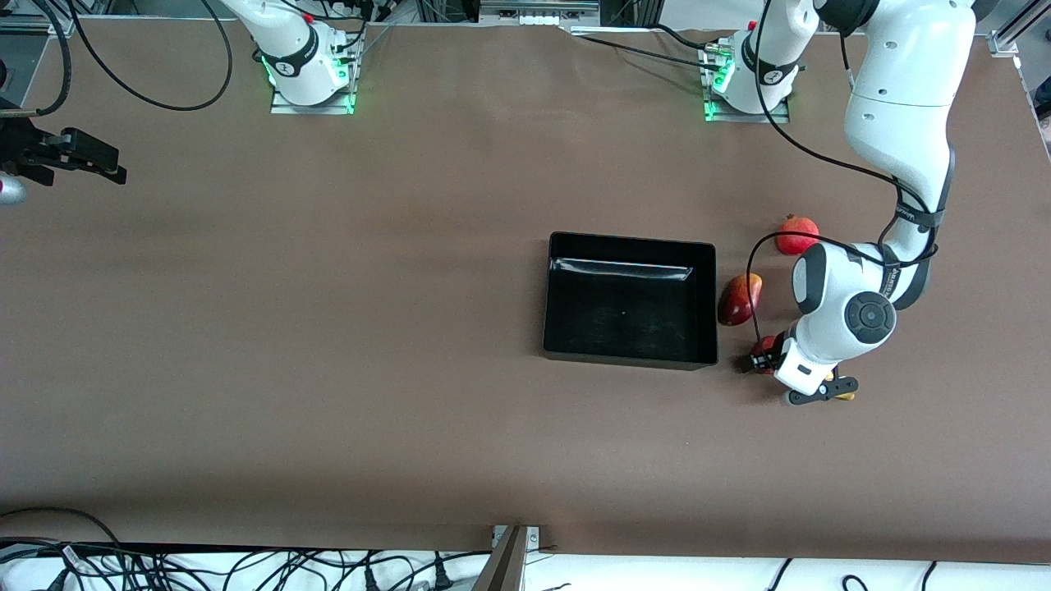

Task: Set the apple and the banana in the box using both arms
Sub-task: 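Lift the apple with the left gripper and carry it over the box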

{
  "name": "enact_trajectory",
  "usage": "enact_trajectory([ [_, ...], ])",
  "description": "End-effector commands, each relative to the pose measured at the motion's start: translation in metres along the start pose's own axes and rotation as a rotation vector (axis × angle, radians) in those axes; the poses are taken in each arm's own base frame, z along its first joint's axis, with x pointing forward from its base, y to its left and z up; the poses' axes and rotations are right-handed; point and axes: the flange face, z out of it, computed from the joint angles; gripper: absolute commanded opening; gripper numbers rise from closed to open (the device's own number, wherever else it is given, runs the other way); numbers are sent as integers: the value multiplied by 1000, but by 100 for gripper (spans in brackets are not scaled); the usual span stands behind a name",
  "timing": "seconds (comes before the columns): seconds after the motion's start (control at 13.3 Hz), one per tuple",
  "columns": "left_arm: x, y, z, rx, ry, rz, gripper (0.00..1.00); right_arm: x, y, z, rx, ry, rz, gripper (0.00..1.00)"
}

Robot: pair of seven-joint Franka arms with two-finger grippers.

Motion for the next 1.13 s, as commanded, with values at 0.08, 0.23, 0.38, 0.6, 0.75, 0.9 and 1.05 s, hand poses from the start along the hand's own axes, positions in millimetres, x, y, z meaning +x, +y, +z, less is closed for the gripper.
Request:
enact_trajectory([
  [0.08, -18, 22, -60, -2, -29, 18, 0, 1, 0, -3, 16, -6, -4, 100],
  [0.23, -27, 37, -88, 0, -46, 42, 0, 1, 1, -3, 16, -6, -2, 100],
  [0.38, -40, 53, -109, 6, -68, 34, 0, 0, 1, -4, 16, -5, -2, 100],
  [0.6, -70, 101, -115, 18, -77, -13, 0, 0, 1, -4, 16, -5, -2, 100],
  [0.75, -91, 135, -115, 11, -86, -34, 0, 1, 0, -3, 16, -6, -4, 100],
  [0.9, -103, 153, -111, 10, -96, -39, 0, 1, 1, -3, 16, -6, -2, 100],
  [1.05, -113, 165, -106, 14, -105, -45, 0, 1, 0, -3, 16, -6, -4, 100],
])
